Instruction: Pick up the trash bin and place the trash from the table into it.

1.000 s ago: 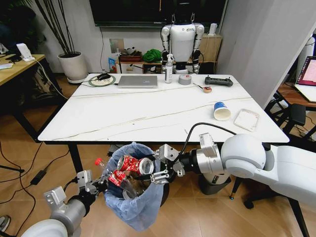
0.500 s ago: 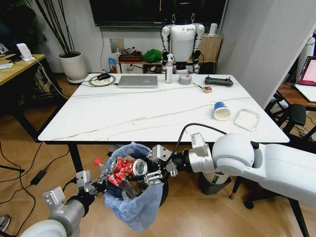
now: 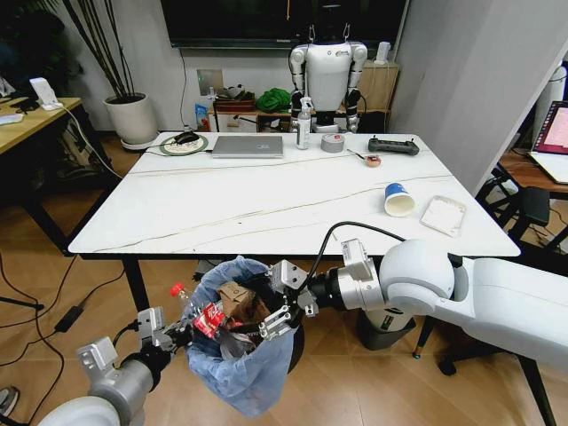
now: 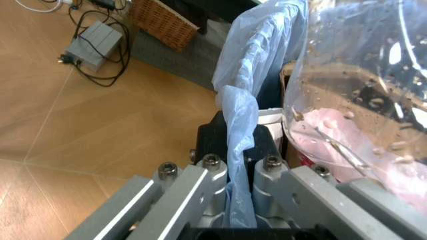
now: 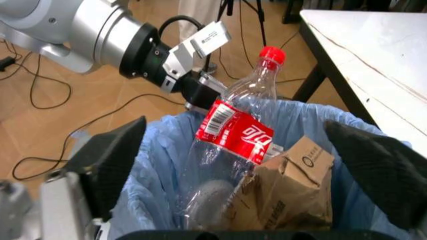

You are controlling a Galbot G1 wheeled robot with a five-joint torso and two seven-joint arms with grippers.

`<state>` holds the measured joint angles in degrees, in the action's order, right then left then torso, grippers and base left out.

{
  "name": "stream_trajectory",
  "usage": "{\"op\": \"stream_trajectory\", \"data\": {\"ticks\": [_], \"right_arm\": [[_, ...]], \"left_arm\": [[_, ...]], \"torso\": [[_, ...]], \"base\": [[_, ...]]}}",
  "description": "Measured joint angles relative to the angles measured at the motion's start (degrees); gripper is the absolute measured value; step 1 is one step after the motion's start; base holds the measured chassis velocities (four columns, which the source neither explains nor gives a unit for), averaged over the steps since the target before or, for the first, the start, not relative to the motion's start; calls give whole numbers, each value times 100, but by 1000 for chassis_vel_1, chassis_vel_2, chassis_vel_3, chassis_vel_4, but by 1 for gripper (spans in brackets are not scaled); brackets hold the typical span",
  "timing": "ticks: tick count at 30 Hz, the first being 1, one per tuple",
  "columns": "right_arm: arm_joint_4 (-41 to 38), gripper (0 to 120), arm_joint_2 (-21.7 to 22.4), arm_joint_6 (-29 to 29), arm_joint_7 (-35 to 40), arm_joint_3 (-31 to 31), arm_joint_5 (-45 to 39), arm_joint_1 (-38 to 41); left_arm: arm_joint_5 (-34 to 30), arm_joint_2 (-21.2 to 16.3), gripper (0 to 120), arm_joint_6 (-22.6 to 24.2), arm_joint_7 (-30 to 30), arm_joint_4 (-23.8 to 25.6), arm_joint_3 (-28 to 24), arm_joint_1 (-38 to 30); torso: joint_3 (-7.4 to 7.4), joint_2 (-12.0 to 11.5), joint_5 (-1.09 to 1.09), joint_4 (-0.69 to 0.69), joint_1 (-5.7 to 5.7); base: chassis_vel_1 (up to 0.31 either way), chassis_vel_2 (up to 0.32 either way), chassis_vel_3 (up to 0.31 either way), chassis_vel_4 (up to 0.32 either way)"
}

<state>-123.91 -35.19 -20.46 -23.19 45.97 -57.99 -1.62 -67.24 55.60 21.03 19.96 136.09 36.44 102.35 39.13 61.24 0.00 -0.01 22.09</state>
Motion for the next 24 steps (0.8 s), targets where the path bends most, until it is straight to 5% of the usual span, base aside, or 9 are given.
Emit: {"op": "stream_trajectory", "data": {"ticks": [6, 20, 24], "right_arm": [[96, 100, 3, 58, 141, -388, -66, -206], [1028, 100, 856, 442, 563, -4424, -140, -3098], [1084, 100, 836, 498, 722, -4780, -175, -3359]], "left_arm": [[50, 49, 0, 1, 0, 0, 11, 70], [220, 232, 0, -5, -37, 188, 417, 419], [258, 259, 0, -8, -39, 227, 466, 466]], "torso": [[0, 0, 0, 1, 0], [0, 0, 3, -2, 0], [0, 0, 1, -1, 0]], "base": [[0, 0, 0, 0], [0, 0, 0, 0], [0, 0, 0, 0]]}}
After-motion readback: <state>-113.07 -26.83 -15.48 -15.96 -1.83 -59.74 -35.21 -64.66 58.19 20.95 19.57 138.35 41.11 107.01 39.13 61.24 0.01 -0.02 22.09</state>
